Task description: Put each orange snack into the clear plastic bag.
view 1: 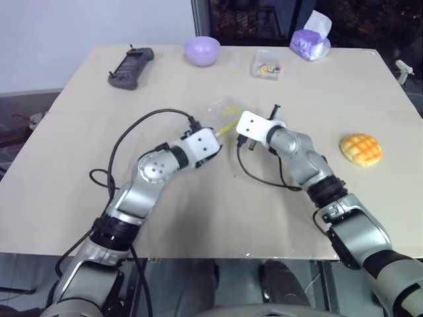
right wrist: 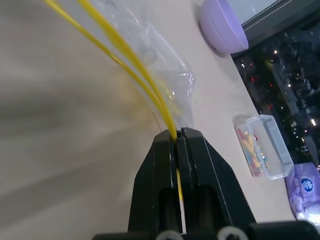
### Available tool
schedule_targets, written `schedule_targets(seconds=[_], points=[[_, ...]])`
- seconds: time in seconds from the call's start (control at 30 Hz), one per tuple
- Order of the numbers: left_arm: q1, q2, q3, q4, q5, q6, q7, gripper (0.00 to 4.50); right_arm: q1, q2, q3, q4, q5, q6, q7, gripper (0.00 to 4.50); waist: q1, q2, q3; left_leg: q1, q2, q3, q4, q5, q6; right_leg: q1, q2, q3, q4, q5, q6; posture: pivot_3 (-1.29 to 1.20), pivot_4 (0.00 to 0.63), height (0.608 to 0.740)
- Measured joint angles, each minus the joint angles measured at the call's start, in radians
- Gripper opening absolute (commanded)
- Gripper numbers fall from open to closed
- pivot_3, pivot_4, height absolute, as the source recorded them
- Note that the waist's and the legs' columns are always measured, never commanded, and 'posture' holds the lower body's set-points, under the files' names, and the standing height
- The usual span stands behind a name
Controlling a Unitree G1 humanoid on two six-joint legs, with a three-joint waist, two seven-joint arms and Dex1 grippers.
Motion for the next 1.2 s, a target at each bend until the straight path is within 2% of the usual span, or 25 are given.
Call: schedule_targets(seconds=[0.4, 0.5, 0.6, 0.63, 0.97, 1.0, 1.03, 1.2], points=[[0.003, -0.001, 0.018, -0.011, 0.017, -0.001, -0.024, 2.66, 0.000, -0.001, 0.000, 0.000, 0.000, 0.000, 0.000, 0.00, -0.001, 0.000, 0.000, 0.000, 0.000, 0.000, 0.000, 0.000, 0.000, 0.000, 0.000, 0.000, 0.000, 0.000, 0.000, 0.00, 0.150, 0.740], [0.007, -0.001, 0.018, -0.016, 0.019, -0.001, -0.031, 1.84, 0.000, -0.001, 0.000, 0.000, 0.000, 0.000, 0.000, 0.00, -0.001, 0.000, 0.000, 0.000, 0.000, 0.000, 0.000, 0.000, 0.000, 0.000, 0.000, 0.000, 0.000, 0.000, 0.000, 0.00, 0.150, 0.740], [0.014, -0.002, 0.019, -0.035, 0.019, -0.001, -0.033, 0.37, 0.000, -0.001, 0.002, 0.002, 0.000, 0.000, 0.000, 0.00, 0.000, 0.000, 0.000, 0.000, 0.000, 0.000, 0.000, 0.000, 0.000, 0.000, 0.000, 0.000, 0.001, 0.000, 0.000, 0.00, 0.150, 0.740], [0.014, -0.002, 0.019, -0.038, 0.019, 0.000, -0.033, 0.09, 0.000, -0.002, 0.003, 0.002, 0.000, 0.000, 0.000, 0.00, 0.000, 0.000, 0.000, 0.000, 0.000, 0.000, 0.000, 0.000, 0.000, 0.000, 0.000, 0.000, 0.001, 0.000, 0.000, 0.00, 0.150, 0.740], [0.022, -0.001, 0.028, -0.044, 0.028, 0.000, -0.033, 0.09, 0.000, -0.001, 0.004, 0.003, 0.010, -0.001, 0.011, 0.00, -0.001, 0.000, 0.000, 0.000, 0.000, 0.000, 0.001, 0.000, 0.000, 0.000, 0.000, 0.000, 0.001, 0.000, 0.000, 0.00, 0.150, 0.740], [0.022, 0.000, 0.028, -0.044, 0.030, -0.002, -0.032, 0.00, 0.002, -0.002, 0.004, 0.002, 0.016, -0.001, 0.018, 0.61, -0.001, 0.000, 0.000, 0.000, 0.000, 0.000, 0.001, 0.000, 0.000, 0.000, 0.000, 0.000, 0.001, 0.000, 0.000, 0.00, 0.150, 0.740], [0.022, 0.000, 0.028, -0.042, 0.036, -0.008, -0.031, 0.00, 0.005, -0.005, 0.003, 0.000, 0.028, -0.002, 0.028, 0.92, 0.000, 0.000, 0.000, 0.000, 0.000, 0.000, 0.001, 0.000, 0.000, 0.000, 0.000, 0.000, 0.001, 0.000, 0.000, 0.00, 0.150, 0.740], [0.023, -0.002, 0.029, -0.029, 0.042, -0.051, -0.022, 0.00, 0.022, -0.024, 0.003, -0.033, 0.041, -0.006, 0.035, 3.33, 0.001, 0.000, 0.000, 0.000, 0.000, 0.000, 0.001, 0.000, 0.000, 0.000, 0.000, 0.000, 0.001, 0.000, 0.000, 0.00, 0.150, 0.740]])
